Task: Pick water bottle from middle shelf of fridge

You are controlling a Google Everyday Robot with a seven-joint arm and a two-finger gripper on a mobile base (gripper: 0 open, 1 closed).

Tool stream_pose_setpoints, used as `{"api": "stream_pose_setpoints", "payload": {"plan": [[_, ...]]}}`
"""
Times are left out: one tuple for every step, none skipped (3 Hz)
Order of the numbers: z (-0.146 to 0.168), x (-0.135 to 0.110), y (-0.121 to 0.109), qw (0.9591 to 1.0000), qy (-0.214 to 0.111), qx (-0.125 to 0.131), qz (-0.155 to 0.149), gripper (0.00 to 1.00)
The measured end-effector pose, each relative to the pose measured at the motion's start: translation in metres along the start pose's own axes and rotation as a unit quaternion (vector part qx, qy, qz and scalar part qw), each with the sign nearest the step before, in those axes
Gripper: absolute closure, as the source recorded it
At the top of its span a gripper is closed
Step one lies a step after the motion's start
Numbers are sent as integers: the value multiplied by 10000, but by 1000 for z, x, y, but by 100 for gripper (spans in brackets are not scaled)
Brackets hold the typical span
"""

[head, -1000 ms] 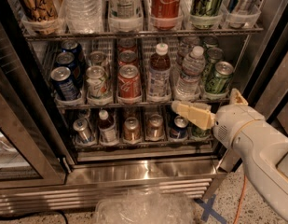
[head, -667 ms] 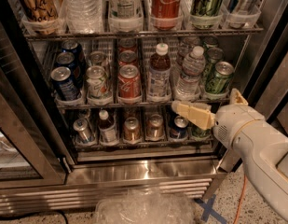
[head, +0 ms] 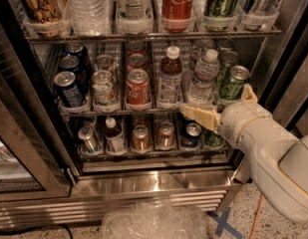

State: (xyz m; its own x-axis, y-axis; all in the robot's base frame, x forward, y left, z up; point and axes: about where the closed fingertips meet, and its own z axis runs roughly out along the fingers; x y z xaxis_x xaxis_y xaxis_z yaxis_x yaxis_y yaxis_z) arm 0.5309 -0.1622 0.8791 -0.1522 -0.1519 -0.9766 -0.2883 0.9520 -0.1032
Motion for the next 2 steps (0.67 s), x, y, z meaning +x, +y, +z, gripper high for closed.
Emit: {"api": "stream_pose_setpoints", "payload": {"plan": [[1,7,-11,9993,136,245,-239,0],[1,7,-11,9993,136,245,-239,0]]}}
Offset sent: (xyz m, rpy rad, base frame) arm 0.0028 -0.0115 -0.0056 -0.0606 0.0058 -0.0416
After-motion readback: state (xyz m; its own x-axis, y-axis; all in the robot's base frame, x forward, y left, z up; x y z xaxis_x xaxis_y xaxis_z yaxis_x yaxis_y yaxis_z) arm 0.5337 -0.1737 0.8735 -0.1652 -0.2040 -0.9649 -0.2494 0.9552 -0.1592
